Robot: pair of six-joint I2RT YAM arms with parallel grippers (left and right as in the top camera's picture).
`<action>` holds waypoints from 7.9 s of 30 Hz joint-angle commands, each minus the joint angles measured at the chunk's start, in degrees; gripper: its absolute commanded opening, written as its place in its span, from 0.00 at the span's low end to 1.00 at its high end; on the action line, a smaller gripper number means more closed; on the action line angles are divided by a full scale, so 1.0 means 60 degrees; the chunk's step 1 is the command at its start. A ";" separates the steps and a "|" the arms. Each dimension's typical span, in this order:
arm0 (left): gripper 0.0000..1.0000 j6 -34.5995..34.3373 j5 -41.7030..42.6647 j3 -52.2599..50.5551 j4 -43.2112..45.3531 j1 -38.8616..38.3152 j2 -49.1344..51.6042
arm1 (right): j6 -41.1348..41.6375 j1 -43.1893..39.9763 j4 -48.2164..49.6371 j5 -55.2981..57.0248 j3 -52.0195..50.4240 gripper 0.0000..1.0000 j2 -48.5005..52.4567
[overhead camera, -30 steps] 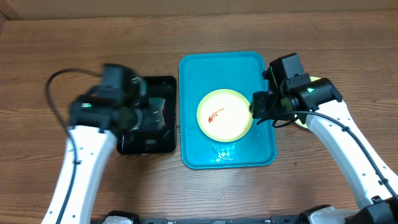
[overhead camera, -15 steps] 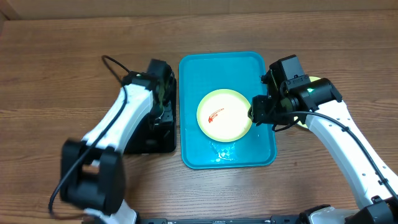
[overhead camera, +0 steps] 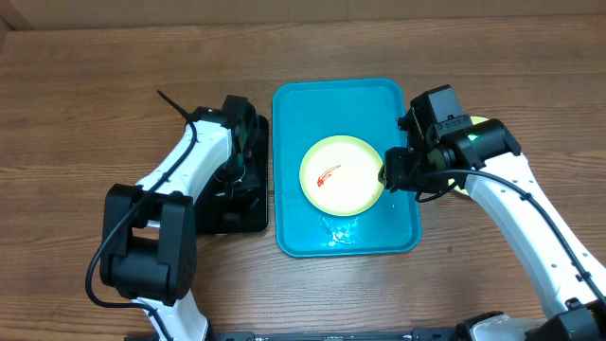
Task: Clean dirty plates on tray and stack at the side
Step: 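Lower the left gripper into the black tray and grasp the sponge, then carry the sponge with the left gripper onto the yellow plate, then scrub the red sauce on the yellow plate with the left-held sponge, then continue scrubbing the plate surface with the sponge in the left gripper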
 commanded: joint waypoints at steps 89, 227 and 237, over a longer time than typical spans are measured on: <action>0.04 0.1526 -0.0634 0.2707 -0.0820 0.0069 -0.1206 | 0.0109 0.0102 0.4331 0.0623 -0.1847 0.38 0.3027; 0.04 -0.0270 0.1931 0.3585 0.2131 -0.3421 0.2929 | 0.0280 0.0102 0.4732 0.0707 -0.2677 0.04 0.3064; 0.04 0.0878 0.5085 0.3559 0.2364 -0.3727 0.3774 | 0.0280 0.0102 0.4714 0.0707 -0.2677 0.04 0.3064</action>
